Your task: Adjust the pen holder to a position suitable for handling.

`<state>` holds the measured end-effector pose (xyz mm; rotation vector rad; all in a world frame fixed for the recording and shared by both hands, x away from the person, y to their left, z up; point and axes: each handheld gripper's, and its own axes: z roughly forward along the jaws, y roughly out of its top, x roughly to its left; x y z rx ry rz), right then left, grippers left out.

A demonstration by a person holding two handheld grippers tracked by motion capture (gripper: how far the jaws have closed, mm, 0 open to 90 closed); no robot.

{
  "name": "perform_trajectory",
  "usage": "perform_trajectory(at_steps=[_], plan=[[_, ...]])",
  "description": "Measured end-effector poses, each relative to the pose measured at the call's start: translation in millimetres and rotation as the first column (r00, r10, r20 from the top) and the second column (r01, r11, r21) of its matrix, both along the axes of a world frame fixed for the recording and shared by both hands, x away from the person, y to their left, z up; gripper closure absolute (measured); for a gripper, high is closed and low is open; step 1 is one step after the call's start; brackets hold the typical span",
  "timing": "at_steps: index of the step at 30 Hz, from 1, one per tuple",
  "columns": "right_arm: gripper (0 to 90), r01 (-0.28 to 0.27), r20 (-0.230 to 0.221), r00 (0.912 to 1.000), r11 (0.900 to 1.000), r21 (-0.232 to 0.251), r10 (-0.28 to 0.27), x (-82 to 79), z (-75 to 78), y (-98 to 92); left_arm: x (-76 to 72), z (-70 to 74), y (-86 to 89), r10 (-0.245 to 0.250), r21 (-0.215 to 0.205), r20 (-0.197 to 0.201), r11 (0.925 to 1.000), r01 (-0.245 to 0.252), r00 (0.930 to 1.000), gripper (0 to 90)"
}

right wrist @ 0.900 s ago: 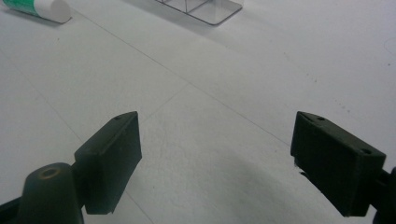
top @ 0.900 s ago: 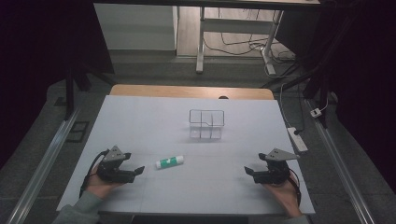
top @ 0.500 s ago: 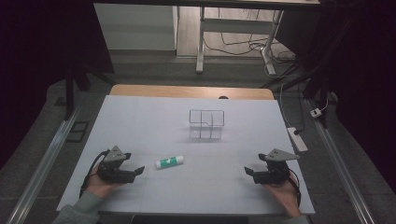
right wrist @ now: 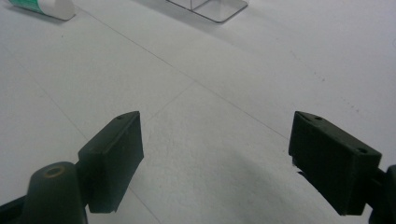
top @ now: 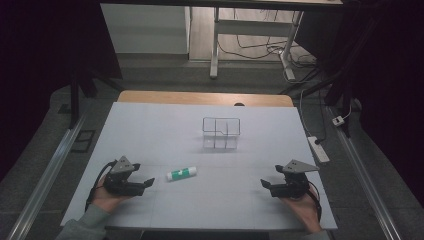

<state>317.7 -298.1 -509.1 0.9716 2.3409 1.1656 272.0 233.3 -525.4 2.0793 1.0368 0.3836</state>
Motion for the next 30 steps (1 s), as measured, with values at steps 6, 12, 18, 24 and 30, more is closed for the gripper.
perform_trajectory(at_steps=[6, 12, 18, 24, 30], plan=[[17.3, -0.005, 0.002, 1.0000, 1.000, -0.002, 0.005, -0.2, 0.1, 1.6, -0.3, 4.5, -0.4, -0.009, -0.003, 0.011, 1.0000, 0.009, 0.9999, 20.5], [17.4, -0.010, -0.002, 0.9999, 1.000, -0.003, 0.010, -0.3, -0.2, 2.3, 1.1, 7.2, -2.3, -0.023, 0.003, 0.009, 0.9997, 0.023, 0.9997, 20.8], [17.5, -0.015, -0.003, 0.9999, 1.000, -0.008, 0.015, -0.5, -0.6, 2.8, 4.5, 13.5, -8.7, -0.057, 0.023, 0.004, 0.9981, 0.057, 0.9984, 20.8], [17.7, -0.026, -0.002, 0.9997, 1.000, -0.002, 0.026, -1.1, 1.6, 5.7, 5.4, 14.9, -13.4, -0.078, 0.041, 0.000, 0.9961, 0.078, 0.9969, 20.6], [21.4, -0.010, 0.021, 0.9997, 1.000, 0.015, 0.010, 12.9, 11.3, 20.4, 5.1, 14.4, -12.5, -0.078, 0.048, -0.005, 0.9958, 0.078, 0.9970, 20.4]])
